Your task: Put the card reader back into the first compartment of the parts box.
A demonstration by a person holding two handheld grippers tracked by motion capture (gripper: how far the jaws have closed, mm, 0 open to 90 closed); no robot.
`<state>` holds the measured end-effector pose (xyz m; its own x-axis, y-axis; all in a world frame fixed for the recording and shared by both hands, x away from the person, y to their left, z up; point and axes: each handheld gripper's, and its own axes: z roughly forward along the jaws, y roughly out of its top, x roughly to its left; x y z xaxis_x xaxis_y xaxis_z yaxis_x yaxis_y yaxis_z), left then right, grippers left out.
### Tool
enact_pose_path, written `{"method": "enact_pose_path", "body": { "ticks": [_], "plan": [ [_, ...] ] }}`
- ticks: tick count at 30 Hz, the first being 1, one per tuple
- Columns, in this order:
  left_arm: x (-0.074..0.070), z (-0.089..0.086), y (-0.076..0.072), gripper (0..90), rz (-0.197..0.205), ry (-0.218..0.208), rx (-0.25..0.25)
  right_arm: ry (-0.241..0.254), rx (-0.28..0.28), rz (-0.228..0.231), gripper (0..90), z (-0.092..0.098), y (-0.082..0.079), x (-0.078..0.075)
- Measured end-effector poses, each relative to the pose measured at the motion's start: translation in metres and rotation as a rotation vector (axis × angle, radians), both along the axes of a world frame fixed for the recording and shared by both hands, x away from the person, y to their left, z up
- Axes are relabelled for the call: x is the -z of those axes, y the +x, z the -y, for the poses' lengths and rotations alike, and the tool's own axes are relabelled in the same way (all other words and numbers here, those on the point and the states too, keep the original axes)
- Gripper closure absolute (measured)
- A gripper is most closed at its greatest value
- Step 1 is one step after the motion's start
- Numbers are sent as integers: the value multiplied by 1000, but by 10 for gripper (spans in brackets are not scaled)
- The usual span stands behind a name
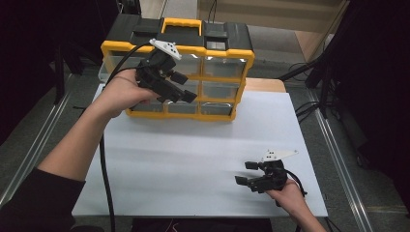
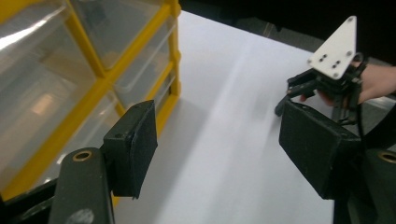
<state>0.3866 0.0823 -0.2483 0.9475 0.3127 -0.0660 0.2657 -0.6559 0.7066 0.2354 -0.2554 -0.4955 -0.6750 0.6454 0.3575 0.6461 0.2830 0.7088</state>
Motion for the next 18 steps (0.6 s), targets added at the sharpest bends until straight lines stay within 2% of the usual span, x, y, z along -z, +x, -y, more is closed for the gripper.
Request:
{"method": "enact_pose_path", "body": {
  "ticks": [8, 18],
  "plan": [
    [11, 5, -8, 295, -15, 5, 15, 3, -1, -2, 185, -1, 0, 0],
    [34, 8, -19, 295, -16, -1, 18, 4, -2, -4, 185, -1, 0, 0]
  ]
}}
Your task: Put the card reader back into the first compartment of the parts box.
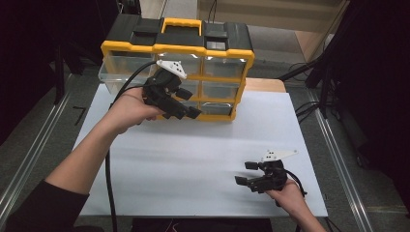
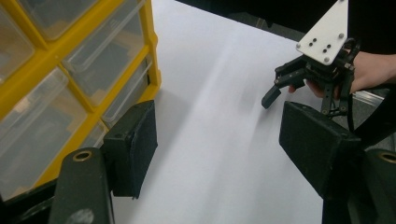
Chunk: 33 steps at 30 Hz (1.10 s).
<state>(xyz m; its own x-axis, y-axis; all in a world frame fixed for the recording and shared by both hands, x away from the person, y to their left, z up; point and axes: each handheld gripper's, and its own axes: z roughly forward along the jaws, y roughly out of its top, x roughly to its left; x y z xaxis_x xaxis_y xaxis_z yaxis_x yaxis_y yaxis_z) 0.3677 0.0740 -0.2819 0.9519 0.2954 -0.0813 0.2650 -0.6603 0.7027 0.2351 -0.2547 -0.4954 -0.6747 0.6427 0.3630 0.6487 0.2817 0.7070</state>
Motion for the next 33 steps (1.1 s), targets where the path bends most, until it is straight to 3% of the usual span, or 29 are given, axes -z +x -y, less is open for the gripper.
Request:
{"method": "enact_pose_path", "body": {
  "ticks": [33],
  "plan": [
    [91, -24, -24, 271, -89, -80, -46, -13, 3, -6, 185, 0, 1, 1]
  ]
}}
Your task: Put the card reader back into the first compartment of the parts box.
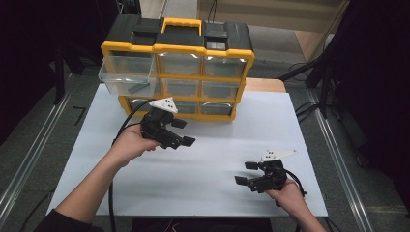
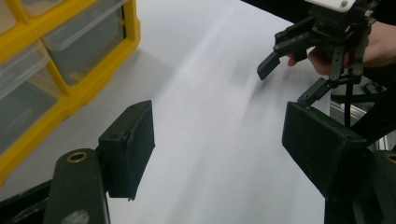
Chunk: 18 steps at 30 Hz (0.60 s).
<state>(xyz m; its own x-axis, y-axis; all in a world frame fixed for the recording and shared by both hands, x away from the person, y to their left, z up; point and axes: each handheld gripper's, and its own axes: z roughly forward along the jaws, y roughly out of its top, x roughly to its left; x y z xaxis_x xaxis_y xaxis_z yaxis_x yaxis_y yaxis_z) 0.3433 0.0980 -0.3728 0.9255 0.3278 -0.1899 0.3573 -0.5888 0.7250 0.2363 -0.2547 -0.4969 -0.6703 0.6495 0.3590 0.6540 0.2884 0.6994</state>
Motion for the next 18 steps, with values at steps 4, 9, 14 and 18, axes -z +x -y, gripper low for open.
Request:
{"method": "enact_pose_path", "body": {
  "ticks": [4, 9, 14, 18],
  "plan": [
    [11, -7, -2, 272, -11, -18, -30, -1, 0, 1, 185, 0, 0, 0],
    [22, -12, -6, 272, -10, -14, -48, -2, -1, 1, 185, 0, 0, 0],
    [36, -16, -12, 272, -5, -37, -72, -4, 0, -1, 185, 0, 0, 0],
    [45, -18, -19, 271, 18, -31, -85, -7, 0, 0, 185, 0, 0, 1]
  ]
}}
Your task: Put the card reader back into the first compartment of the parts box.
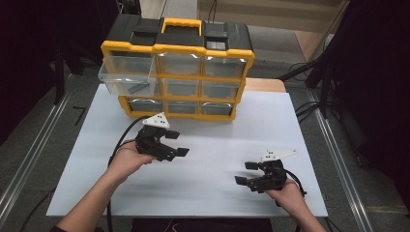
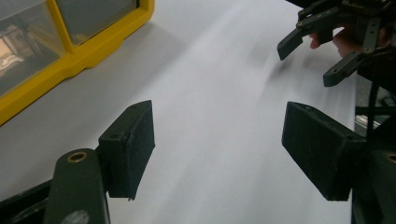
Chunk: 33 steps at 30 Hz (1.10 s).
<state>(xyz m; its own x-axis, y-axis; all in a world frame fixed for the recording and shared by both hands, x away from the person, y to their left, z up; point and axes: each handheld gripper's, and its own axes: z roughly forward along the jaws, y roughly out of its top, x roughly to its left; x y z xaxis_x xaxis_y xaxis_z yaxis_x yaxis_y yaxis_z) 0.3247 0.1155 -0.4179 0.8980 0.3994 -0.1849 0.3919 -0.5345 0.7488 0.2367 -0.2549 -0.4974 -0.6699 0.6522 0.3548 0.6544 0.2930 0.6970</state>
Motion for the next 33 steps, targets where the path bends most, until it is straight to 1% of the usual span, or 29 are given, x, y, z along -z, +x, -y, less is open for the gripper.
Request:
{"method": "enact_pose_path", "body": {
  "ticks": [2, 5, 7, 9, 10, 11, 12, 14, 15, 16, 17, 18, 21, 23, 25, 27, 30, 33],
  "plan": [
    [5, -1, -2, 272, -17, -11, 3, -1, 1, -1, 185, 0, 0, 0],
    [11, -3, -5, 271, -14, -16, -4, 0, 0, -2, 185, 0, 0, 0],
    [15, -5, -6, 271, -22, -28, -14, 2, 1, -2, 185, 0, 0, 0],
    [20, -7, -7, 271, -33, -27, -17, 1, 0, -2, 185, 0, 0, 0],
    [23, -9, -9, 271, -18, -34, -20, 2, 0, -2, 185, -1, 0, 0],
    [23, -9, -9, 271, -18, -34, -20, 2, 0, -2, 185, -1, 0, 0],
    [26, -12, -12, 271, -13, -53, -24, 1, -1, -1, 185, 0, 0, 0],
    [28, -13, -13, 271, -18, -50, -26, 0, 0, -2, 185, 0, 0, 0],
    [30, -14, -14, 272, -14, -40, -21, 0, 0, -2, 185, 0, 0, 0],
    [33, -17, -18, 271, -7, -17, -29, 0, 1, -3, 185, 0, 0, 0],
    [34, -18, -18, 271, -15, -14, -30, 0, 2, -2, 185, 0, 0, 0],
    [34, -18, -18, 271, -15, -14, -30, 0, 2, -2, 185, 0, 0, 0],
    [38, -26, -20, 271, -39, -24, -53, -2, 1, -3, 185, 0, 0, 0],
    [40, -29, -22, 271, -46, -21, -60, -4, 0, -2, 185, 0, 0, 0],
    [41, -33, -23, 270, -47, -11, -67, -4, 0, -1, 185, 1, 0, 1],
    [43, -38, -25, 270, -44, -14, -80, -4, 7, -2, 185, 1, 0, 1],
    [45, -45, -28, 270, -49, -31, -93, -9, 5, 3, 185, 2, 0, 1],
    [45, -51, -31, 270, -40, -23, -104, -17, 8, 1, 185, 2, 0, 1]
  ]
}}
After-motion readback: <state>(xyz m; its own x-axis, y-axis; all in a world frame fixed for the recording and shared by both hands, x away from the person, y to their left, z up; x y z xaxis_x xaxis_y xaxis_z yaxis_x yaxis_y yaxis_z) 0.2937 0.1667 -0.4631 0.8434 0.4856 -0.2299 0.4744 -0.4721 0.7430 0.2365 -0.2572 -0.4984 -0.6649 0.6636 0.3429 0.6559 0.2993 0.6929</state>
